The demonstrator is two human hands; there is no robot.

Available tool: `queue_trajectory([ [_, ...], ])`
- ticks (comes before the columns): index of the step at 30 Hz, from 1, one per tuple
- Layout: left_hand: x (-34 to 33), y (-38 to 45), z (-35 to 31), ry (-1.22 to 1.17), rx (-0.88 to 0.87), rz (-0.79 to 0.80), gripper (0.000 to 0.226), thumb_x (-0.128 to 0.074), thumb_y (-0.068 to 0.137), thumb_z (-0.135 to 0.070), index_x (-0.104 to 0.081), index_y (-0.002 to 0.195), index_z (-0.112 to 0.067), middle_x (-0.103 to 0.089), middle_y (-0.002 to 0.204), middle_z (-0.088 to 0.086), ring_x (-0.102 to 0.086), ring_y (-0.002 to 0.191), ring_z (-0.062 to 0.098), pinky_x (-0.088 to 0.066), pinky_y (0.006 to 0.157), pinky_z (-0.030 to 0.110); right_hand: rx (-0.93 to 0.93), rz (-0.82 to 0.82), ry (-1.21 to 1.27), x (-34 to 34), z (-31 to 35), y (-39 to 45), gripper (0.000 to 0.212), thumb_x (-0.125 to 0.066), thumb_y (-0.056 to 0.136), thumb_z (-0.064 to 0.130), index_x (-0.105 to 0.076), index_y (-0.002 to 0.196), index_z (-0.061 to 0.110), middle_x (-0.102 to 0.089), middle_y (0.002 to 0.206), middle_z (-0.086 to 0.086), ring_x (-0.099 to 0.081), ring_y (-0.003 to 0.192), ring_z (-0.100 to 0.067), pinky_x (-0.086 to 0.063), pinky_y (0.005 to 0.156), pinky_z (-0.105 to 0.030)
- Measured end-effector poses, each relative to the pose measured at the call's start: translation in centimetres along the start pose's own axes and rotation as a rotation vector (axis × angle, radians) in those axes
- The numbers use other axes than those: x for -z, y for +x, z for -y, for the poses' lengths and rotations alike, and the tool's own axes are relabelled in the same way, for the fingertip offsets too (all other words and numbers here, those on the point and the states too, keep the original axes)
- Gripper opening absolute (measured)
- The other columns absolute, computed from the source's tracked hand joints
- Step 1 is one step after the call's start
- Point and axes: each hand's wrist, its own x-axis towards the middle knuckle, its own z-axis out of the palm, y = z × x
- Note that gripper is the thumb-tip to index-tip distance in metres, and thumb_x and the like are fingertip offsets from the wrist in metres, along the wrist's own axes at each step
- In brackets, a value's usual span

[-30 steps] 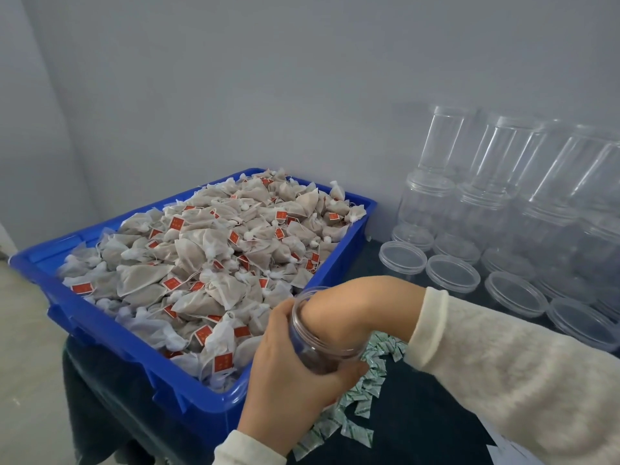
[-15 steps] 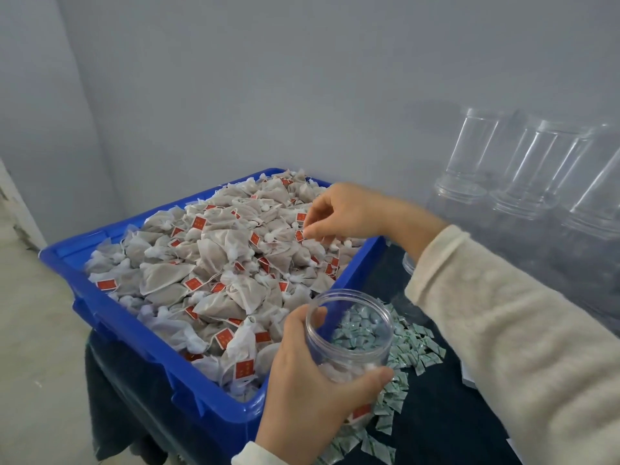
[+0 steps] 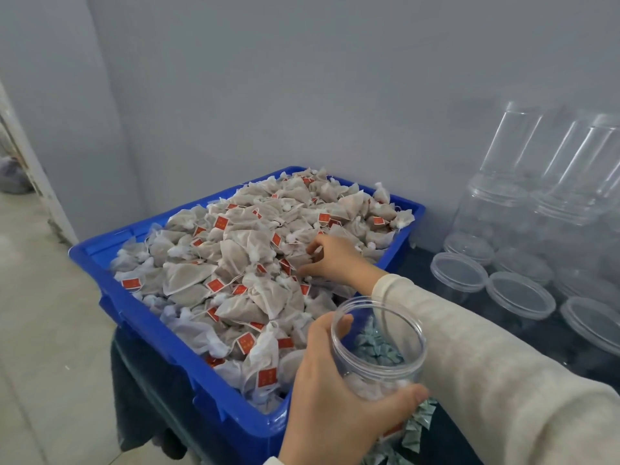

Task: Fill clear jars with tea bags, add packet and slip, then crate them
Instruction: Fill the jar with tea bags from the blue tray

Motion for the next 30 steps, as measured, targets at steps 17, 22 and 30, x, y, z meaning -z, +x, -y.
queue_trajectory([
  [17, 0.0, -0.1, 0.0, 0.014, 0.005, -0.001, 0.090, -0.083, 0.041, -0.064, -0.040, 0.118, -0.047, -0.047, 0.117, -0.040, -0.047, 0.112, -0.015, -0.039, 0.084, 0.001, 0.106, -0.053, 0.265, 2.1, 0.3, -2.8, 0.017, -0.075, 0.082, 0.031, -0.061, 0.083, 0.022, -0.067, 0.090, 0.002, -0.063, 0.085, -0.014, -0.050, 0.071, -0.023],
  [22, 0.0, -0.1, -0.1, 0.011, 0.004, 0.004, 0.086, -0.085, 0.041, -0.065, -0.035, 0.111, -0.062, -0.046, 0.118, -0.041, -0.045, 0.112, -0.018, -0.037, 0.083, -0.001, 0.091, -0.060, 0.466, 5.9, 1.1, -5.9, 0.022, -0.077, 0.077, 0.035, -0.062, 0.084, 0.021, -0.069, 0.089, 0.004, -0.065, 0.075, -0.006, -0.054, 0.067, -0.019],
  [30, 0.0, -0.1, 0.1, -0.011, 0.044, 0.008, 0.095, -0.083, 0.035, -0.073, -0.039, 0.115, -0.049, -0.049, 0.115, -0.041, -0.048, 0.111, -0.016, -0.041, 0.083, 0.002, 0.230, 0.001, 0.600, 11.1, 3.6, -12.7, 0.036, -0.078, 0.062, 0.040, -0.071, 0.097, 0.040, -0.074, 0.098, 0.009, -0.069, 0.088, -0.013, -0.057, 0.075, -0.024],
])
